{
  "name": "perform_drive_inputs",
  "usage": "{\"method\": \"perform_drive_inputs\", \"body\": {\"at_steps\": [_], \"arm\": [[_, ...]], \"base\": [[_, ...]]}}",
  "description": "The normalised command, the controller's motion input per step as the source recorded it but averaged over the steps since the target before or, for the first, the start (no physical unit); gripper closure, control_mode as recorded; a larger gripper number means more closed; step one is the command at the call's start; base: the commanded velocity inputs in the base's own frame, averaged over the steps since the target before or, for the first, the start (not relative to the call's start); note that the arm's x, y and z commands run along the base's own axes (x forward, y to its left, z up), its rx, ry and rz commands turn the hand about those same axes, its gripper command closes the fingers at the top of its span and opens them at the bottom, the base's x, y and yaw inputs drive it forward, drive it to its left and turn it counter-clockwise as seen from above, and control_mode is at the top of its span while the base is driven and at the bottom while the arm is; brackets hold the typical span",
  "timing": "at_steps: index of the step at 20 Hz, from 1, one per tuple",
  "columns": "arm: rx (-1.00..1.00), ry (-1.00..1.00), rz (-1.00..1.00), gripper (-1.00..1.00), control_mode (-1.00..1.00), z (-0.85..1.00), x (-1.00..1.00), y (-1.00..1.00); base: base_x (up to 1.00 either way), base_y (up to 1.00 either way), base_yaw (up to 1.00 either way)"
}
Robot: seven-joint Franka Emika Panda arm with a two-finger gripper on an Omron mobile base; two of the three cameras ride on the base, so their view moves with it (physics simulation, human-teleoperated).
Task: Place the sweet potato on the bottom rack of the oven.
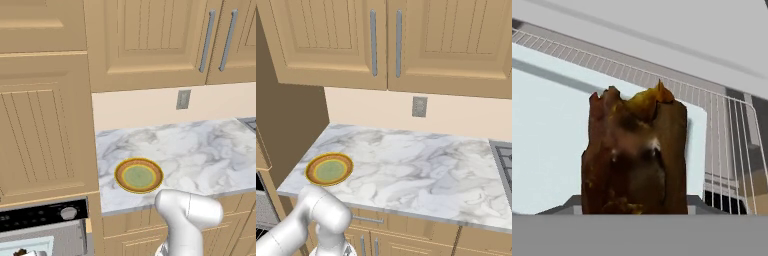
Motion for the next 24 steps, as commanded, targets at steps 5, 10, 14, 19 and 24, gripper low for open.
{"method": "perform_drive_inputs", "body": {"at_steps": [5, 10, 14, 19, 24], "arm": [[0.0, 0.0, 0.0, 1.0, -1.0, -0.12, 0.21, 0.18], [0.0, 0.02, 0.0, 1.0, -1.0, -0.27, 0.23, 0.3], [0.0, 0.0, 0.0, 1.0, -1.0, -0.44, 0.14, 0.14], [0.0, 0.0, 0.0, 1.0, -1.0, -0.39, 0.03, 0.09], [0.0, 0.05, 0.0, 1.0, -1.0, -0.17, 0.0, 0.02]], "base": [[0.0, 0.0, 0.0], [0.0, 0.0, 0.0], [0.0, 0.0, 0.0], [0.0, 0.0, 0.0], [0.0, 0.0, 0.0]]}}
